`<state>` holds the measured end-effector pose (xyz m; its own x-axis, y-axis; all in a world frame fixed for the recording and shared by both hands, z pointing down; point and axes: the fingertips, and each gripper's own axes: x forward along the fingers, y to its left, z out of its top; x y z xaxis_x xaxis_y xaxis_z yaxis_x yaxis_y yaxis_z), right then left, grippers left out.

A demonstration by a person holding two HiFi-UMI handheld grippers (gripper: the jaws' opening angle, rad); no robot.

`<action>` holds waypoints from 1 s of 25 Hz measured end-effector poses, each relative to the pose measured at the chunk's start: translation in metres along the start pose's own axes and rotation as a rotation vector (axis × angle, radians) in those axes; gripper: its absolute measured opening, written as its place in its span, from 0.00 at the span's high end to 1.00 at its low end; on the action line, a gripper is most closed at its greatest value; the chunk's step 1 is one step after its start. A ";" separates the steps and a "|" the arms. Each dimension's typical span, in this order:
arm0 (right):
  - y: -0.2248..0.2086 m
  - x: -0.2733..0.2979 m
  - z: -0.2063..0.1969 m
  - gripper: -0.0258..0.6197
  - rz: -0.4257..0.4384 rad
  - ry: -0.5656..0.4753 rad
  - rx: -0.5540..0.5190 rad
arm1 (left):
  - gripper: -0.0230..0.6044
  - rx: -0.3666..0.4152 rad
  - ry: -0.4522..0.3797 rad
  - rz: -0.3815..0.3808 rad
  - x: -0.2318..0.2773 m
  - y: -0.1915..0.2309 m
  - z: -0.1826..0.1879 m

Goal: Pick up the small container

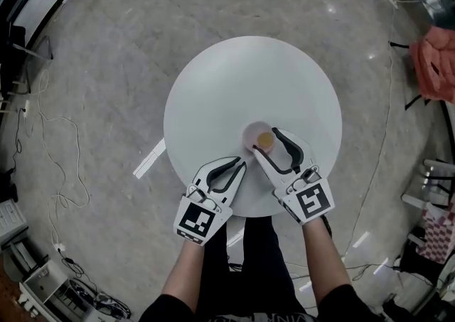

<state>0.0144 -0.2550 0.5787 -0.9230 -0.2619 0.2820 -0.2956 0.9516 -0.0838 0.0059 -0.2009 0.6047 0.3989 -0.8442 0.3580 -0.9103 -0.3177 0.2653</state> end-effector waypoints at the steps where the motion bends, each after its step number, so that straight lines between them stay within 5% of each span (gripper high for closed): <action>1: 0.000 0.004 0.001 0.65 -0.002 -0.009 -0.004 | 0.93 -0.003 -0.001 0.003 0.001 0.000 0.000; 13: -0.004 0.027 0.001 0.65 -0.033 -0.031 -0.031 | 0.93 0.006 -0.025 0.011 0.006 0.007 0.007; 25: -0.003 0.025 -0.003 0.76 -0.076 -0.033 -0.075 | 0.93 0.006 -0.062 0.044 0.007 0.023 0.014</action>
<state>-0.0069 -0.2643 0.5885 -0.9066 -0.3378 0.2529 -0.3470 0.9378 0.0086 -0.0139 -0.2199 0.6011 0.3508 -0.8825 0.3133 -0.9277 -0.2819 0.2446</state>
